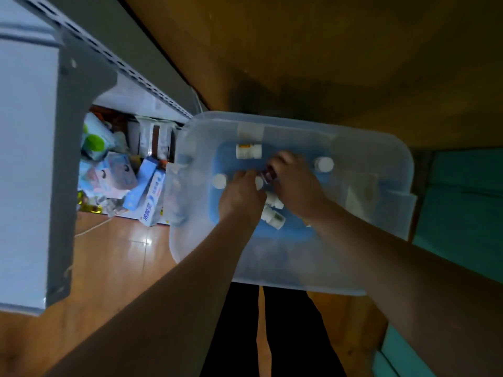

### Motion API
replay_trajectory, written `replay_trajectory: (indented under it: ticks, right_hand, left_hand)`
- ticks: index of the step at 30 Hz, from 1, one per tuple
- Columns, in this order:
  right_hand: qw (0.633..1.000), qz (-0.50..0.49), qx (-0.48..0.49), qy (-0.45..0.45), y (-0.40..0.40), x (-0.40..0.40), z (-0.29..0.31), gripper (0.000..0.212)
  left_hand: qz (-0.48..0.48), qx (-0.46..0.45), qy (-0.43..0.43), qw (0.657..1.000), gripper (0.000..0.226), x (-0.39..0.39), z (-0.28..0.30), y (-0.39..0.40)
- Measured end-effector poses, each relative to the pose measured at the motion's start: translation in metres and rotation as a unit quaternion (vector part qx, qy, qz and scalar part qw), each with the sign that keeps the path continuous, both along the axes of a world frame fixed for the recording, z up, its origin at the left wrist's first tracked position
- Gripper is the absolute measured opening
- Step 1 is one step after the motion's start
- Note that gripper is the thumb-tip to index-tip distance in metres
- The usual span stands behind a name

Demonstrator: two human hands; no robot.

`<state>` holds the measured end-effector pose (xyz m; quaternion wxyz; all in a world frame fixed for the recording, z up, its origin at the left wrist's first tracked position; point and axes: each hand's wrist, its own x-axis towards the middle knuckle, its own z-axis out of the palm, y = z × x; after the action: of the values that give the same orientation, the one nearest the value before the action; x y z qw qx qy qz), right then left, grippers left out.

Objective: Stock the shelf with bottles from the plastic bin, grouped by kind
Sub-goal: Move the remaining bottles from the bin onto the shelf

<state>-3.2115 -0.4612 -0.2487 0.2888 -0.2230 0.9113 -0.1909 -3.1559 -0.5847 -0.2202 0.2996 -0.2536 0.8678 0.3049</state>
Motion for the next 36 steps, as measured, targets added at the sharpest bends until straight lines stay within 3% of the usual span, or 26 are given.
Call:
replay_trajectory:
  ticks: [6, 11, 20, 30, 36]
  right_hand:
    - [0.993, -0.079, -0.023, -0.081, 0.010, 0.014, -0.010, 0.033]
    - [0.983, -0.148, -0.046, -0.101, 0.023, 0.021, 0.015, 0.028]
    - [0.978, -0.165, -0.061, -0.115, 0.037, 0.026, 0.072, 0.027]
    - [0.943, -0.250, -0.209, -0.072, 0.025, 0.006, 0.260, 0.029]
    - [0.932, -0.224, -0.282, -0.031, 0.022, 0.007, 0.380, 0.026]
  left_hand:
    - [0.131, 0.086, -0.010, 0.988, 0.037, 0.002, -0.005, -0.011]
    - [0.288, 0.179, -0.032, 0.940, 0.035, 0.015, 0.014, -0.023]
    - [0.407, 0.258, -0.012, 0.876, 0.026, 0.022, 0.067, -0.029]
    - [0.447, 0.331, 0.071, 0.828, 0.024, 0.014, 0.241, -0.024]
    - [0.431, 0.316, 0.156, 0.831, 0.023, 0.041, 0.348, -0.017]
